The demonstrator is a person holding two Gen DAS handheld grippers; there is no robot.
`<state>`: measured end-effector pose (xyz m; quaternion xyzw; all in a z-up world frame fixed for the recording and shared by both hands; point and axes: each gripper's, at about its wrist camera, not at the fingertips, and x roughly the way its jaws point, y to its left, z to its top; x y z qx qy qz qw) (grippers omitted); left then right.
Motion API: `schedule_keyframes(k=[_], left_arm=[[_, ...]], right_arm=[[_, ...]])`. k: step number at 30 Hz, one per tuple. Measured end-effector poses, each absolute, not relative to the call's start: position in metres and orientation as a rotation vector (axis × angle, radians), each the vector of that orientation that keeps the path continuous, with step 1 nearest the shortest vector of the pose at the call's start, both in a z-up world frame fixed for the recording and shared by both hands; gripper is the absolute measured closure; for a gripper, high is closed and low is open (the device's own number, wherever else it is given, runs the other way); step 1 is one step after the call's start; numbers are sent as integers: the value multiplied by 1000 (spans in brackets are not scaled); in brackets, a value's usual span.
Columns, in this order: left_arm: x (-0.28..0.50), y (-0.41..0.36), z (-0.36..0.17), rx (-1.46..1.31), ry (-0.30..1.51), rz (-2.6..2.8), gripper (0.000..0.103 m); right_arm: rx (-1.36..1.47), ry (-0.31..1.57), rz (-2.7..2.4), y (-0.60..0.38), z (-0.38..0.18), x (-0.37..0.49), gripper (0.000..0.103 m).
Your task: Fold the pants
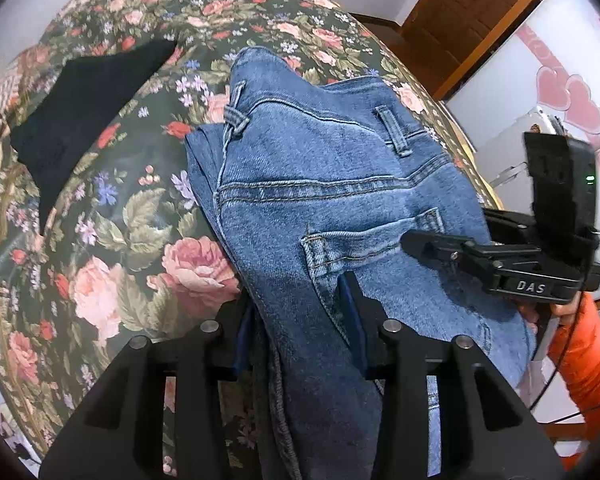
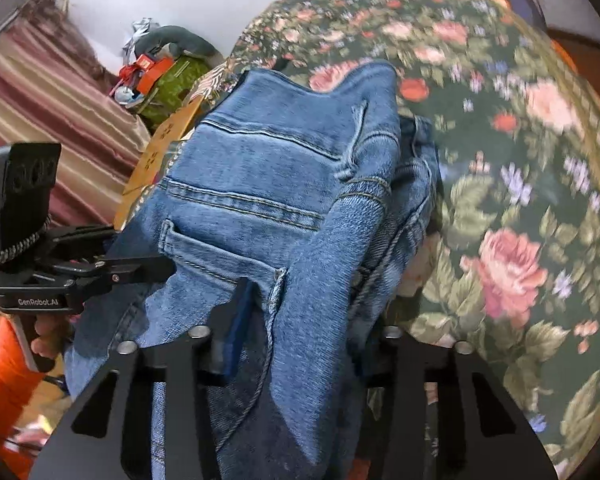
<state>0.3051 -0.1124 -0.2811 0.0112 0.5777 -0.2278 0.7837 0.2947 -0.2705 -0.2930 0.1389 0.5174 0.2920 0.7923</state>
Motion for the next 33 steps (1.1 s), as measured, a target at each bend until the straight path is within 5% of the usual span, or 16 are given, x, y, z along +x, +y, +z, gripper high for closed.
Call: schedule_keyframes(k=[23,33], left_arm=[[300,-29,-141,38,818,-326,69],[371,52,-148,-43,813,-256,69]], right_arm=[[156,762,705,-199,-150,330,79],[115,783,746,-123,-150,415,79]])
